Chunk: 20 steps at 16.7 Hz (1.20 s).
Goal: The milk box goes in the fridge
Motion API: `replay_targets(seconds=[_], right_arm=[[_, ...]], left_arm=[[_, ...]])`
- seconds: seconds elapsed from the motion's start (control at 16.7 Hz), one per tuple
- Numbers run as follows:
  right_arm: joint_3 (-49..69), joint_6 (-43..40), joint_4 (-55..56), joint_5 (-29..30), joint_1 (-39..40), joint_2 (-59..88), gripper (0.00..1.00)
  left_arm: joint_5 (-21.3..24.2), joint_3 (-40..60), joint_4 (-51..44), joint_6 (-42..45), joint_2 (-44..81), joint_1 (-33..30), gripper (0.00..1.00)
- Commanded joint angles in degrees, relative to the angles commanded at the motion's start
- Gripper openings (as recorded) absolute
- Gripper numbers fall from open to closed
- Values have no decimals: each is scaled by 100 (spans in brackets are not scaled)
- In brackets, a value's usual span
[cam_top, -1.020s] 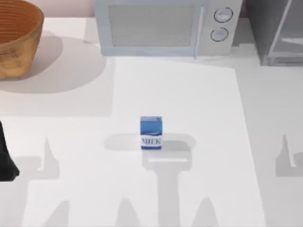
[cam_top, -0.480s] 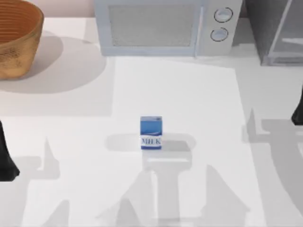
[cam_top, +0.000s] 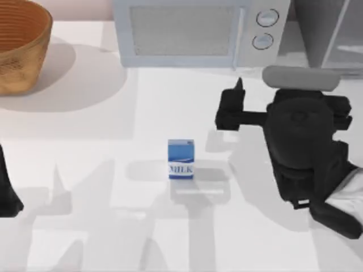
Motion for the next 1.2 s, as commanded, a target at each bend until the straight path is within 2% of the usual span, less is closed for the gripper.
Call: replay_targets(seconds=[0.3,0.54,0.72,1.2], right_arm=[[996,422,893,1190,1155,2468,100],[1490,613,1326,1787,1731,3740,100],[1639,664,1454,1968,1904,4118,100],[1810,492,1572,1792,1707,4253,100]], left_arm=[[0,0,0,0,0,0,100],[0,0,0,0,0,0,100],[0,0,0,0,0,0,100],[0,0,0,0,0,0,100]])
